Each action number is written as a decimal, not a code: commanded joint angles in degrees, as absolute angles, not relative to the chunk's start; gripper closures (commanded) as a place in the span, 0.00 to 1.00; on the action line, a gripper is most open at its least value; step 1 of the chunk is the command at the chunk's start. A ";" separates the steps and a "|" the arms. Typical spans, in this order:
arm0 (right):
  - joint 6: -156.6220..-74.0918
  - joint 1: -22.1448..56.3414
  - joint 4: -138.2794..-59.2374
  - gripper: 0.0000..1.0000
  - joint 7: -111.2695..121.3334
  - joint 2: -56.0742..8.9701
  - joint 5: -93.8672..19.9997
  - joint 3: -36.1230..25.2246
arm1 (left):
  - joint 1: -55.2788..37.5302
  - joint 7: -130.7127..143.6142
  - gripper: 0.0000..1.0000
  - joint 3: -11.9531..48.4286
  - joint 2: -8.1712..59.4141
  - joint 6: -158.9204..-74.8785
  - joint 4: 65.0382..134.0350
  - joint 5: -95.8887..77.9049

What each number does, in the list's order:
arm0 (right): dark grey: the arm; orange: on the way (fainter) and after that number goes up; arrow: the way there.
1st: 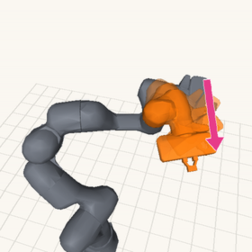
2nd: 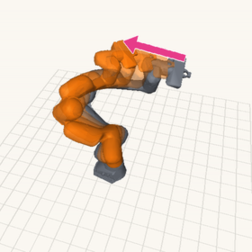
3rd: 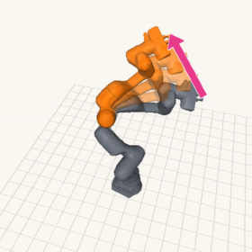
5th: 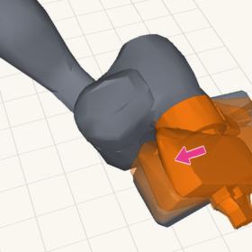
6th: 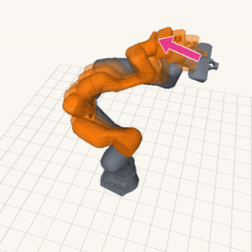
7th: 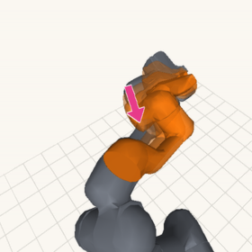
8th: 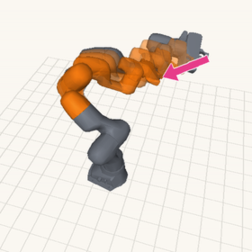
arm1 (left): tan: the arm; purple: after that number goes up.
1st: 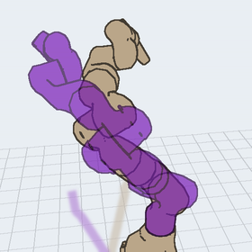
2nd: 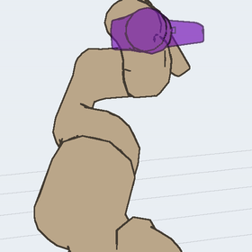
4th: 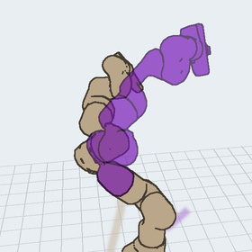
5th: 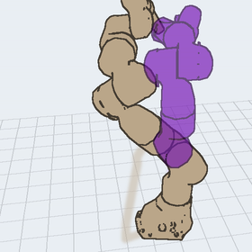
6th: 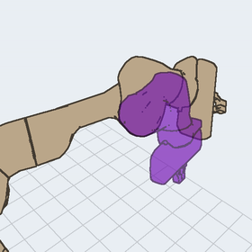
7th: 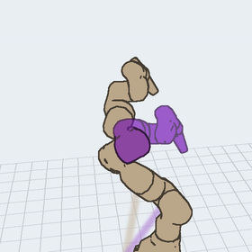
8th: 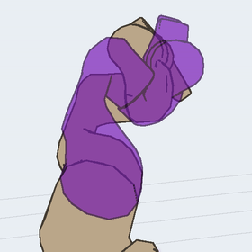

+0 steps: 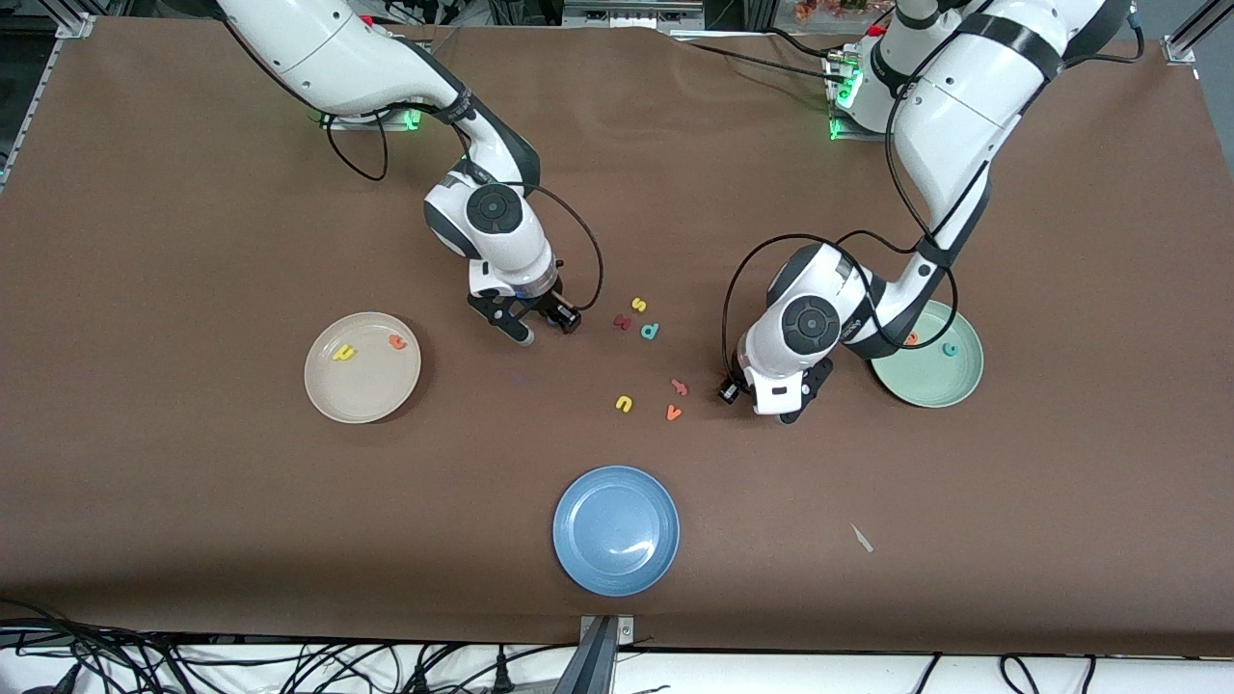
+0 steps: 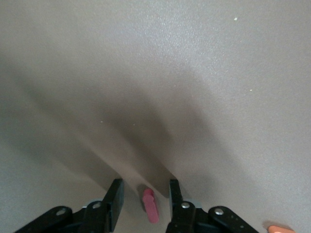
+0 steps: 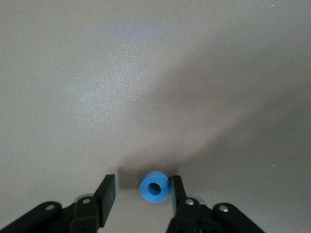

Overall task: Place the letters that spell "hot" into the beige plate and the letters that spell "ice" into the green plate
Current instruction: 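Grasp the pink letter with the left gripper while the right gripper grasps the blue letter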

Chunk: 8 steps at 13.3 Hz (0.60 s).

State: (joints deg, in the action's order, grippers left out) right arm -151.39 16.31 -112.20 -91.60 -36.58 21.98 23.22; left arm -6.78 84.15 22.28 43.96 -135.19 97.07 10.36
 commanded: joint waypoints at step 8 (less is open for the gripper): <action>-152.93 16.00 -112.41 0.73 -92.90 -36.05 24.34 22.59 | -8.79 88.15 0.55 21.88 44.91 -134.47 95.54 11.60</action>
